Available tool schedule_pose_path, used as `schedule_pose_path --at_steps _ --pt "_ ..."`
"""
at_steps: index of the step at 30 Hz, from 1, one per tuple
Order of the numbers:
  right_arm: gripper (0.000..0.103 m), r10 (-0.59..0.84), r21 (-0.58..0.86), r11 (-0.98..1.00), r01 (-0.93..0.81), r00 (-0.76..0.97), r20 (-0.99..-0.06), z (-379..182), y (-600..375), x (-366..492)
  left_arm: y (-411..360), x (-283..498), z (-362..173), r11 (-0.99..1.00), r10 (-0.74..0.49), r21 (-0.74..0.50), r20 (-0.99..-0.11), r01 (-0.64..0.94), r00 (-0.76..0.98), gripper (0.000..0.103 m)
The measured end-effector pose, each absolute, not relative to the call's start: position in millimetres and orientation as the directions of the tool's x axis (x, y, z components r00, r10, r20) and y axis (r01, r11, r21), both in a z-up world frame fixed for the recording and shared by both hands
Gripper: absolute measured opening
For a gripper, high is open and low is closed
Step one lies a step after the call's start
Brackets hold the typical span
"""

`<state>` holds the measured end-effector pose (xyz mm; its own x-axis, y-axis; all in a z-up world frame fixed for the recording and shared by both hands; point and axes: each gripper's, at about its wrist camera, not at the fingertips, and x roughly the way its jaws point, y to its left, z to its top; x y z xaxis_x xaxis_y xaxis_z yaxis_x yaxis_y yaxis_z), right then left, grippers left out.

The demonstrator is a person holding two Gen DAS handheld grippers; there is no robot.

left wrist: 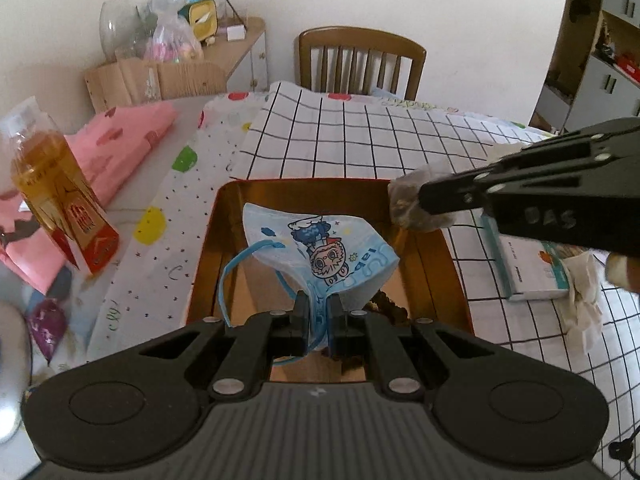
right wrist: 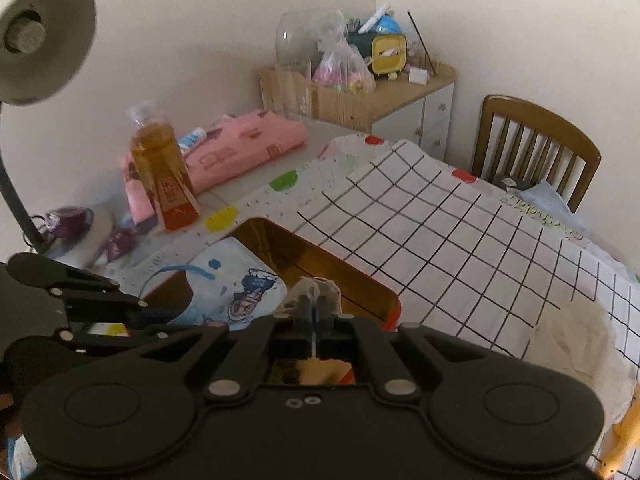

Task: Organize soft objects
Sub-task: 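Carry the face mask and brown packet with both tools over the tin box, then open both grippers to release the mask and packet into the tin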

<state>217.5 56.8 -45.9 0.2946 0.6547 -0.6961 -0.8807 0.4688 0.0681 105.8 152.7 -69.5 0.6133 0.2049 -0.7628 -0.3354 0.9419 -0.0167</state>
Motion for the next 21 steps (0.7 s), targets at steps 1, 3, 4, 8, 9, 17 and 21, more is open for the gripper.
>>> schedule_pose_path --at_steps 1,3,4,8,9,17,21 --pt "0.001 0.646 0.065 0.470 -0.880 0.293 -0.705 -51 60 220 153 108 -72 0.940 0.205 -0.018 -0.766 -0.339 0.609 0.008" --pt "0.001 0.632 0.058 0.470 -0.881 0.289 -0.719 -60 66 225 154 113 -76 0.938 0.201 -0.024 -0.774 -0.345 0.600 0.008" --pt "0.001 0.622 0.052 0.470 -0.881 0.289 -0.728 -64 68 226 155 115 -78 0.938 0.199 -0.026 -0.778 -0.347 0.596 0.008" --pt "0.001 0.590 0.047 0.479 -0.877 0.282 -0.757 -79 75 234 157 123 -85 0.936 0.190 -0.032 -0.793 -0.350 0.579 0.008" --pt "0.001 0.588 0.056 0.480 -0.875 0.274 -0.761 -81 76 236 158 125 -87 0.935 0.185 -0.037 -0.797 -0.352 0.575 0.008" --pt "0.008 0.581 0.069 0.459 -0.886 0.240 -0.778 -93 79 241 161 134 -98 0.927 0.171 -0.054 -0.820 -0.372 0.546 0.008" --pt "0.012 0.579 0.086 0.457 -0.885 0.223 -0.784 -95 80 244 162 136 -103 0.926 0.160 -0.062 -0.830 -0.373 0.534 0.008"
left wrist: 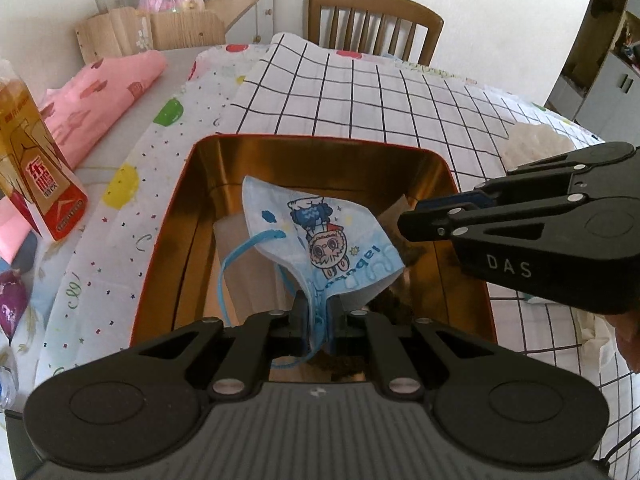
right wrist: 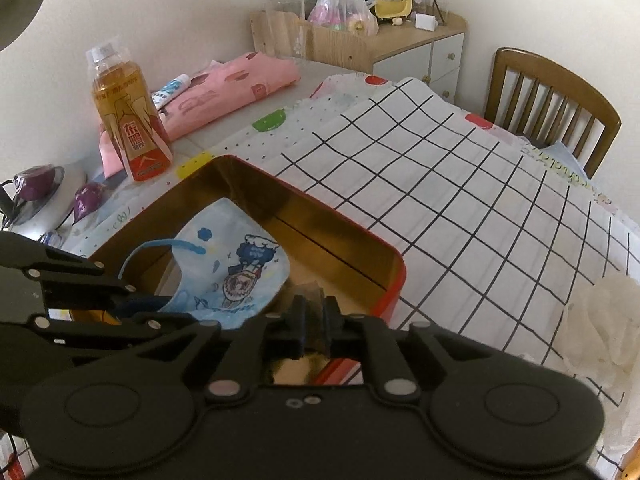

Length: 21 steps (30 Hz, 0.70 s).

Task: Organize soft objects
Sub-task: 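Open both grippers to release the mask and packet into the tin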

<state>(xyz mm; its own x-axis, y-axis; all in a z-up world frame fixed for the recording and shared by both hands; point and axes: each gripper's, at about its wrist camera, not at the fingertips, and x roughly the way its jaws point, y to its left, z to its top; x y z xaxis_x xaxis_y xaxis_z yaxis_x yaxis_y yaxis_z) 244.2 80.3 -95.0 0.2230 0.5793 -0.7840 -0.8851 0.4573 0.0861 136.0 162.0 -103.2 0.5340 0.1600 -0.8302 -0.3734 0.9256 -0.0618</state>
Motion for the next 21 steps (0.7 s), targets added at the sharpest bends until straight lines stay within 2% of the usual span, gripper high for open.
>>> schedule_pose_path --at_steps 5,11,14,15,16,21 --pt "0.017 0.593 0.114 0.454 -0.884 0.203 -0.779 -95 79 246 162 136 -104 0.925 0.153 -0.071 -0.830 -0.374 0.537 0.010" --pt "0.021 0.603 0.133 0.452 -0.882 0.192 -0.774 -91 75 245 167 134 -102 0.914 0.136 -0.112 -0.822 -0.390 0.553 0.019" --pt "0.023 0.608 0.145 0.457 -0.878 0.189 -0.771 -87 71 246 168 132 -100 0.912 0.132 -0.122 -0.817 -0.392 0.561 0.042" --pt "0.023 0.610 0.148 0.458 -0.876 0.188 -0.770 -86 70 246 167 131 -99 0.912 0.133 -0.123 -0.814 -0.391 0.566 0.058" --pt "0.024 0.612 0.152 0.458 -0.876 0.187 -0.768 -84 68 246 167 130 -97 0.912 0.136 -0.123 -0.809 -0.391 0.572 0.068" --pt "0.028 0.624 0.159 0.461 -0.873 0.191 -0.758 -75 59 244 165 124 -90 0.912 0.143 -0.124 -0.798 -0.392 0.586 0.068"
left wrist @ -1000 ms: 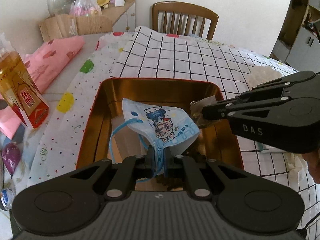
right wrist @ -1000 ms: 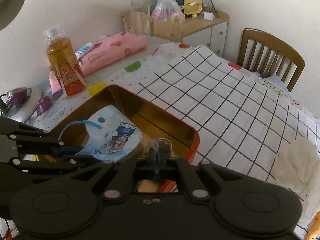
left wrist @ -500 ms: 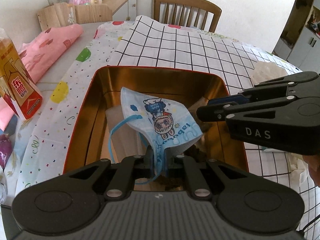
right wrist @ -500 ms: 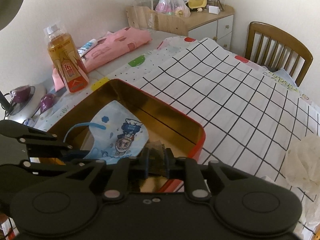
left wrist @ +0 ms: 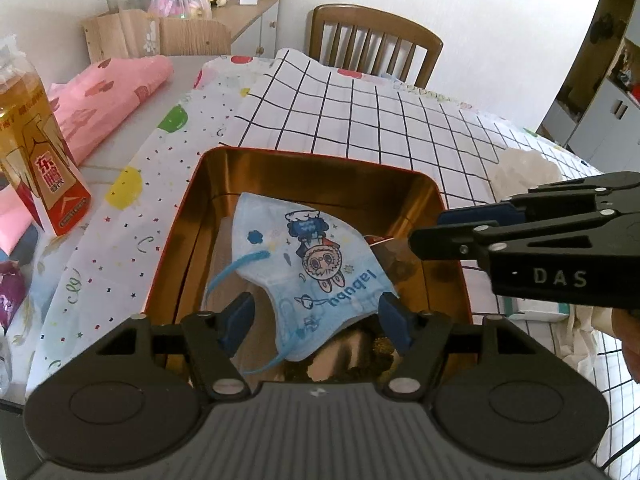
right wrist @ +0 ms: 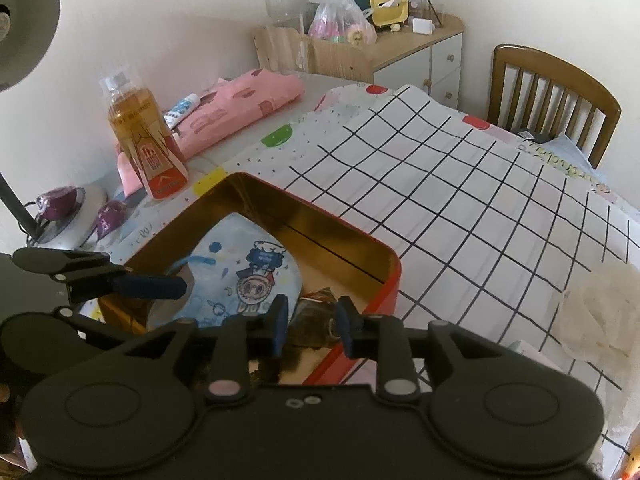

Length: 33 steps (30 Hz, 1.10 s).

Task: Organize soft objects
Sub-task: 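Open both grippers to release the mask and packet into the tin, then move both tools back toward the white cloth and cotton swab bag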

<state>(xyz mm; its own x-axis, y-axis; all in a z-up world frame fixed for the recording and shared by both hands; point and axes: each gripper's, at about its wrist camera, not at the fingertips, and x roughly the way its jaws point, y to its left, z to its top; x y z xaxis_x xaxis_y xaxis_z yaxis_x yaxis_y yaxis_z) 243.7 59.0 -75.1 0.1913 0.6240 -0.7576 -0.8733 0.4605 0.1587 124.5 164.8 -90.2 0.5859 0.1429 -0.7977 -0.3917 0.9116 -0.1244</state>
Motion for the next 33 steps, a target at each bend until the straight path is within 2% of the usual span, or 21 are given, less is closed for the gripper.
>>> schedule_pose_path --at_steps 17,21,27,30,33 --pt "0.050 0.689 0.202 0.470 -0.859 0.214 -0.692 -31 12 216 137 92 -45 0.936 0.166 -0.097 -0.725 -0.337 0.668 0.068" --pt "0.058 0.707 0.206 0.476 -0.855 0.232 -0.668 -19 -7 205 126 83 -32 0.944 0.172 -0.088 -0.695 -0.319 0.699 0.077" --pt "0.067 0.729 0.214 0.505 -0.836 0.280 -0.625 -1 -40 188 108 72 -14 0.957 0.152 -0.088 -0.661 -0.276 0.735 0.078" --pt "0.074 0.730 0.189 0.523 -0.831 0.323 -0.602 8 -57 177 98 67 -7 0.963 0.137 -0.091 -0.645 -0.254 0.752 0.084" --pt "0.080 0.733 0.188 0.537 -0.823 0.344 -0.587 14 -74 170 88 63 0 0.968 0.119 -0.097 -0.632 -0.231 0.766 0.085"
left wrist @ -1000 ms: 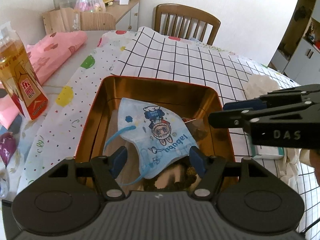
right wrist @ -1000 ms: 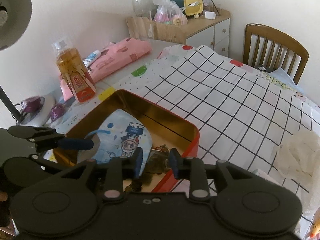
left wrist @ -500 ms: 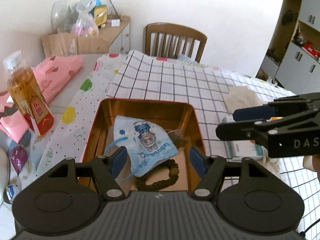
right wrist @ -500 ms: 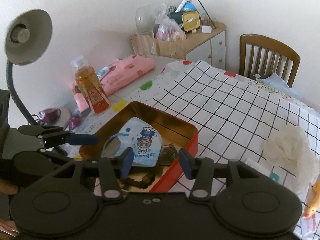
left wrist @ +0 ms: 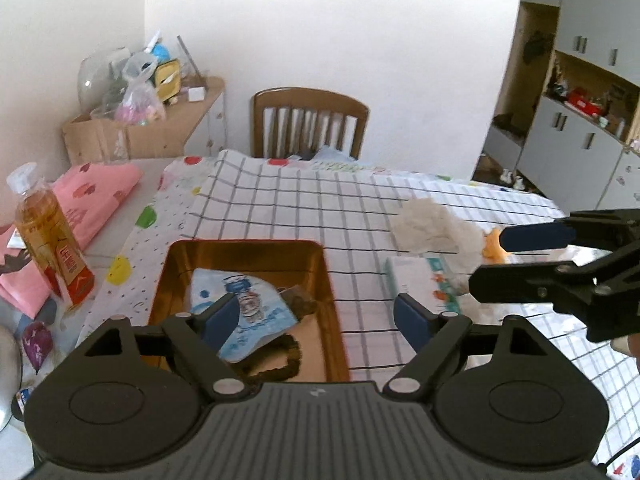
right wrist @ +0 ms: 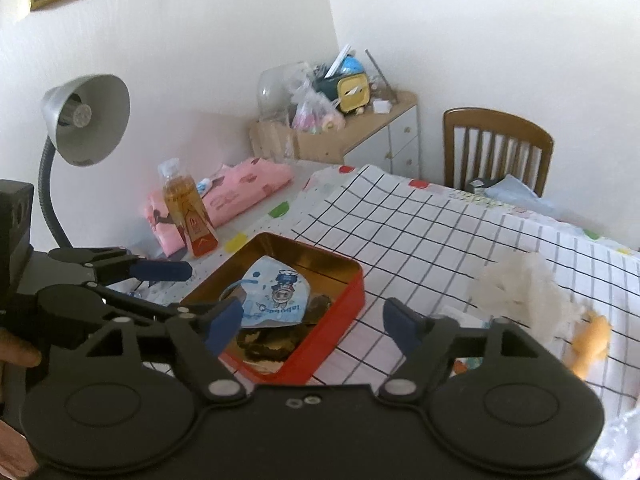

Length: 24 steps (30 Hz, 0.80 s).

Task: Organize soft objects
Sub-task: 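Move both tools back toward the white cloth and cotton swab bag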

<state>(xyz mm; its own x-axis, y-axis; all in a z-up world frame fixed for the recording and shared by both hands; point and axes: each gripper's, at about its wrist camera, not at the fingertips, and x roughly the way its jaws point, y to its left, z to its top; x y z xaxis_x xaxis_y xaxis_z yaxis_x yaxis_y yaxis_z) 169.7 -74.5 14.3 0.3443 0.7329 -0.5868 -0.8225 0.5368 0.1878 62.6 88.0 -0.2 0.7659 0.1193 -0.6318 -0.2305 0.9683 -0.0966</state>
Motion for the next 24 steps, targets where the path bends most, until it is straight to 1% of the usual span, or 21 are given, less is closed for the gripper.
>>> schedule_pose_path --at_steps 3,5,7,10,15,24 --pt "0.085 0.729 0.179 0.554 -0.813 0.369 -0.577 17 -92 161 78 60 6 0.974 0.097 -0.102 -0.623 -0.204 0.776 0.085" --pt "0.087 0.727 0.175 0.565 -0.806 0.386 -0.569 19 -104 155 70 59 9 0.977 0.088 -0.099 -0.615 -0.188 0.783 0.090" --pt "0.089 0.723 0.173 0.579 -0.797 0.404 -0.561 20 -115 151 63 57 12 0.980 0.080 -0.099 -0.605 -0.174 0.793 0.098" --pt "0.093 0.712 0.178 0.608 -0.774 0.432 -0.553 18 -134 147 53 56 16 0.983 0.065 -0.102 -0.587 -0.154 0.807 0.099" --pt "0.097 0.687 0.178 0.653 -0.736 0.477 -0.548 11 -162 142 36 61 16 0.986 0.039 -0.107 -0.583 -0.125 0.811 0.102" --pt "0.098 0.622 0.178 0.737 -0.652 0.553 -0.555 -6 -207 146 6 79 0 0.989 0.032 -0.095 -0.602 -0.111 0.798 0.103"
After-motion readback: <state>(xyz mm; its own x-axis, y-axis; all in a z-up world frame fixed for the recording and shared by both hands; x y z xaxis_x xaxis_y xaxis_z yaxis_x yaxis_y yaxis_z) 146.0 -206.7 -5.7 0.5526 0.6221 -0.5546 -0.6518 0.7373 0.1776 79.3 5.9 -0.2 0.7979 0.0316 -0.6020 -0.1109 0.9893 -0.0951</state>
